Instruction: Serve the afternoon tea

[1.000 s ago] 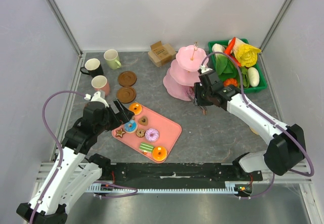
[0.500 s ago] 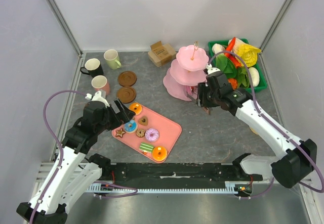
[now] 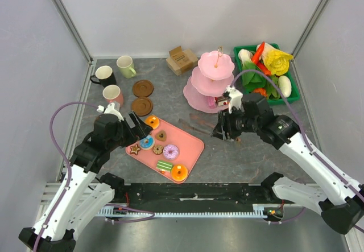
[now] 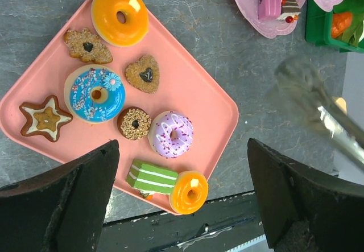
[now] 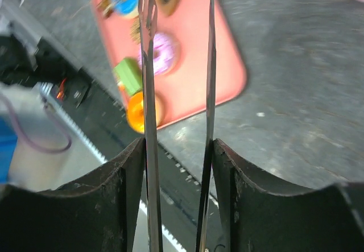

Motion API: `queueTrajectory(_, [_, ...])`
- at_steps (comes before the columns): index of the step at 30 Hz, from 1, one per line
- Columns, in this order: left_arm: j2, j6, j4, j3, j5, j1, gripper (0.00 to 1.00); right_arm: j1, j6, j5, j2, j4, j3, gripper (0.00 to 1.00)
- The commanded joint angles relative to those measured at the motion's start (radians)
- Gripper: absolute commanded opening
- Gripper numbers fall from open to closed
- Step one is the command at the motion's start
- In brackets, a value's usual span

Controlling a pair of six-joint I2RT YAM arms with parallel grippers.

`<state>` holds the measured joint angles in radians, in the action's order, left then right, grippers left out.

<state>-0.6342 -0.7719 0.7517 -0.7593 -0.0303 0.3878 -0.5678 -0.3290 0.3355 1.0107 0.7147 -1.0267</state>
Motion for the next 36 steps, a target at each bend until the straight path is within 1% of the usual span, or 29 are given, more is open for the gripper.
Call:
queueTrajectory(1, [-0.001,0.006,-0.032,0.012,-0.01,-0.001,0.99,-0.202,0.036,0.035,-0.018,-0.041,-0.009,0.56])
queueTrajectory(3, [-0.004,0.003,-0.032,0.014,-0.011,-0.003,0.99,-0.317,0.012,-0.033,0.024,-0.032,-0.035,0.56])
queueTrajectory(8, [0.004,0.008,-0.028,0.014,-0.011,-0.003,0.99,-0.504,-0.008,-0.231,0.132,0.064,-0.117,0.56])
queueTrajectory(13, [0.008,0.003,-0.02,0.02,-0.008,-0.003,0.99,-0.656,0.002,-0.329,0.221,0.127,-0.194,0.56])
queueTrajectory(14, [0.008,0.002,-0.02,0.023,-0.01,-0.003,0.99,-0.676,0.007,-0.375,0.232,0.137,-0.206,0.56])
queueTrajectory(15, [0.008,0.0,-0.02,0.026,-0.011,-0.003,0.99,-0.696,0.016,-0.389,0.242,0.147,-0.219,0.55])
queueTrajectory(25, [0.008,-0.007,-0.017,0.038,-0.011,-0.003,0.99,-0.817,0.048,-0.484,0.351,0.25,-0.315,0.55])
queueTrajectory(36, [0.001,-0.01,-0.011,0.044,-0.011,-0.003,0.99,-0.851,0.07,-0.521,0.448,0.262,-0.366,0.54])
